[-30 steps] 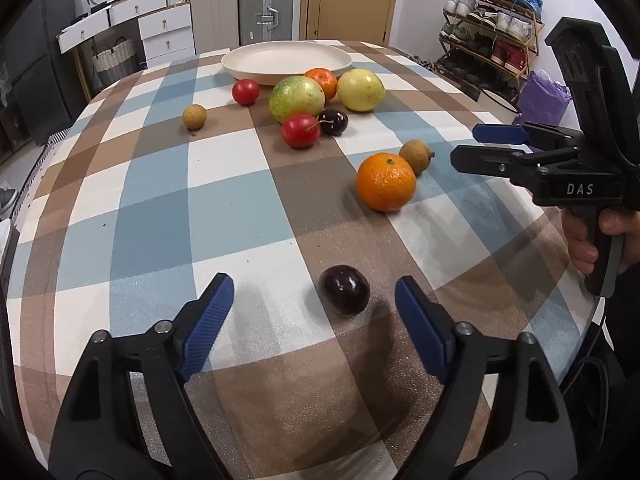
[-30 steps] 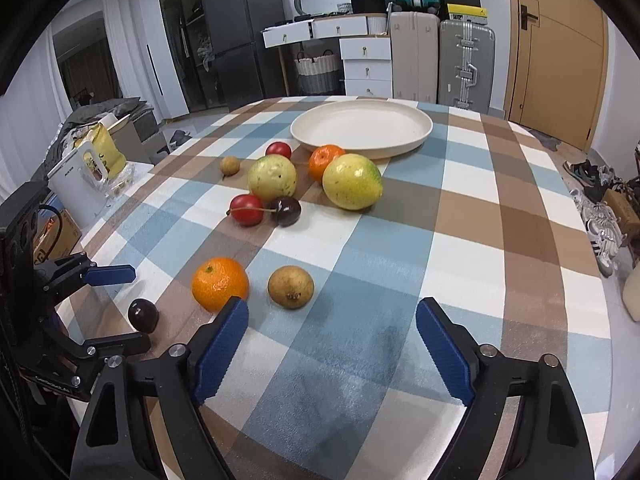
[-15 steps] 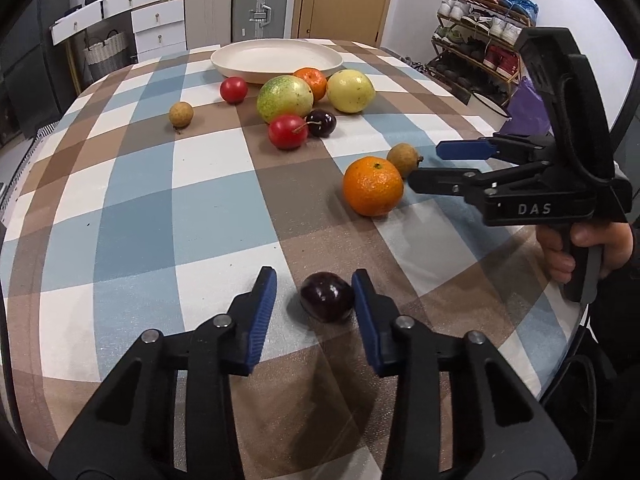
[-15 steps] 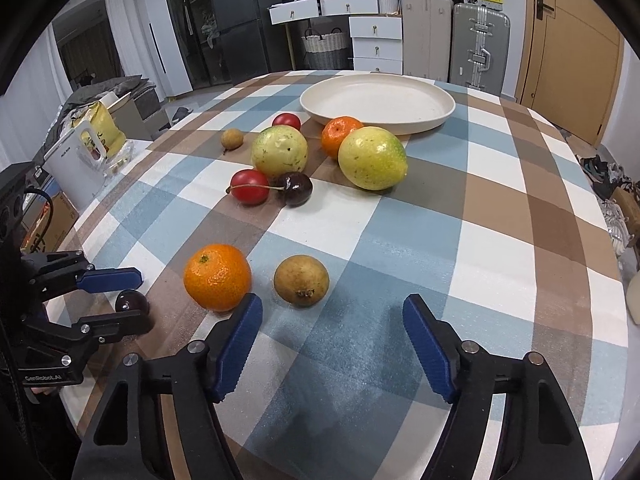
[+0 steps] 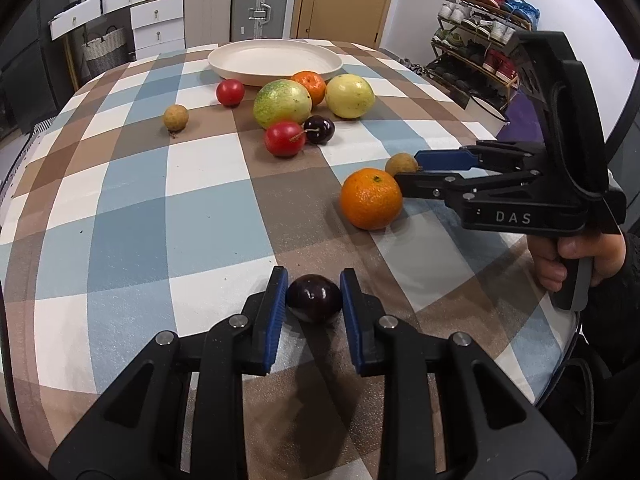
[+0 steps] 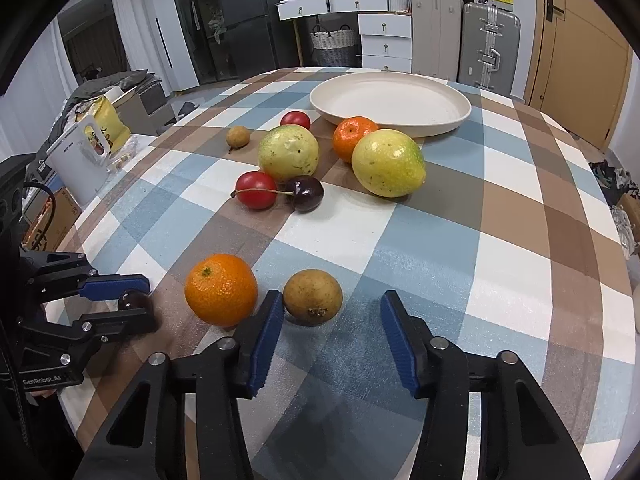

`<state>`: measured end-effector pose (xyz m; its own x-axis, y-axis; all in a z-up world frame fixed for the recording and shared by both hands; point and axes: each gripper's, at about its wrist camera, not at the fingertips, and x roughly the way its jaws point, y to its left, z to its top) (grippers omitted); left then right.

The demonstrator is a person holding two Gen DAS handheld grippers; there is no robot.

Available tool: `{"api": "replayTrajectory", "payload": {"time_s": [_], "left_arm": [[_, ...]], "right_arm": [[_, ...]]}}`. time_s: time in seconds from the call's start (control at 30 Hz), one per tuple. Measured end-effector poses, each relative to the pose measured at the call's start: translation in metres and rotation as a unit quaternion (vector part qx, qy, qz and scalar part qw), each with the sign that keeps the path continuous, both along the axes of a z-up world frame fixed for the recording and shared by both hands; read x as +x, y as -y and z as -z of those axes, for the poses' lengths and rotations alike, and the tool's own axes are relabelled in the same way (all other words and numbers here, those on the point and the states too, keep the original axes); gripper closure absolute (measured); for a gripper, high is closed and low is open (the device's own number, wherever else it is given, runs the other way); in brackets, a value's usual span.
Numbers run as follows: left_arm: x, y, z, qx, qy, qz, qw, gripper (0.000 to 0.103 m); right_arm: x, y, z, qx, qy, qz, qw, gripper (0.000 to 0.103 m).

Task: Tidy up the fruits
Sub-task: 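Close the left gripper on the dark plum while the right gripper closes on the brown pear, then carry the plum and pear to the cream plate and release both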

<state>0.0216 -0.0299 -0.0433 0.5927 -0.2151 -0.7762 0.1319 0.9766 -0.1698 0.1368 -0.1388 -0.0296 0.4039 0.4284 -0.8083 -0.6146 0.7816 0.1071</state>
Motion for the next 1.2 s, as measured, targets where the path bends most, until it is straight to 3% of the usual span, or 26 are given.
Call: {"api": "replayTrajectory", "payload": {"time_s": [0.3, 0.83, 1.2], "left_arm": [[0.009, -0.005, -0.004, 0.012, 0.009, -0.025, 0.9996, 0.079], [0.035, -0.014, -0.011, 0.016, 0.028, -0.061, 0.9976, 0.079], [0.056, -0.024, -0.039, 0.017, 0.073, -0.082, 0.9938, 0.079]], "right_arm": [[-0.006, -0.005, 0.001, 0.010, 0.000, -0.017, 1.000, 0.072], [-0.005, 0.008, -0.005, 0.026, 0.005, -0.008, 1.000, 0.073], [0.005, 0.018, -0.035, 0.059, 0.031, 0.015, 0.998, 0.073]]}}
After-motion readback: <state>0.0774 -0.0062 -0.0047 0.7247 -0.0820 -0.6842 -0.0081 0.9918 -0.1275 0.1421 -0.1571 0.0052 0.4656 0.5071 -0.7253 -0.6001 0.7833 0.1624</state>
